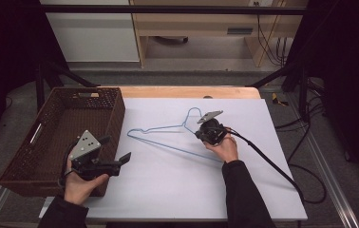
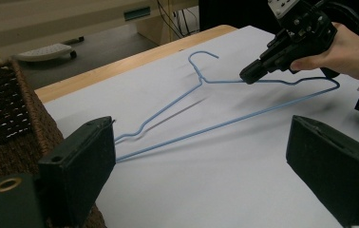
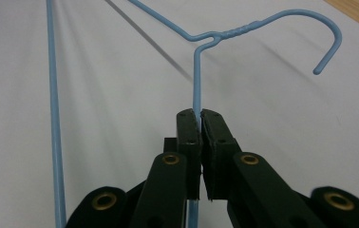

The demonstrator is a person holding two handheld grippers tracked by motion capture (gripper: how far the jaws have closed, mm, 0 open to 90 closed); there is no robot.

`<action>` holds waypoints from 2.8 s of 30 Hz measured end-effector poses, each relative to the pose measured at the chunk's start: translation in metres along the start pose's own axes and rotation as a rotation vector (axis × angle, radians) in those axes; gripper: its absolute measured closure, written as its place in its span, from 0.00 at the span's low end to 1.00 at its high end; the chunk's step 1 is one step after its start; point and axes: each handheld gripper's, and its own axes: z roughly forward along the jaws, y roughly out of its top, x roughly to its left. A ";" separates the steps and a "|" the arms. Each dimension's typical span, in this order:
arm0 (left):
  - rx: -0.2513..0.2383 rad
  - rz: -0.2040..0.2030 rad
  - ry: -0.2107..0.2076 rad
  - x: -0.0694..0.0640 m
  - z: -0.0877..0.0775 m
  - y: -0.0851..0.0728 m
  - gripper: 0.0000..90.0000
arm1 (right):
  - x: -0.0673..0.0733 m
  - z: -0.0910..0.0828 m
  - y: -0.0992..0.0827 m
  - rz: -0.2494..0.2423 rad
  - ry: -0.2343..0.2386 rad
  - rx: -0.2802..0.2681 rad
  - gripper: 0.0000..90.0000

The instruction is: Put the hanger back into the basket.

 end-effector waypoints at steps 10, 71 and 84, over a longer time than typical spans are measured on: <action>0.004 0.000 0.001 -0.001 0.001 0.000 0.10 | 0.000 -0.009 0.002 -0.021 -0.001 -0.018 0.98; 0.134 -0.127 -0.077 -0.008 0.201 0.056 0.22 | 0.016 -0.016 -0.003 -0.084 0.009 -0.056 0.97; 0.240 -0.114 -0.051 -0.009 0.245 0.058 0.33 | 0.018 -0.016 -0.003 -0.085 0.016 -0.055 0.97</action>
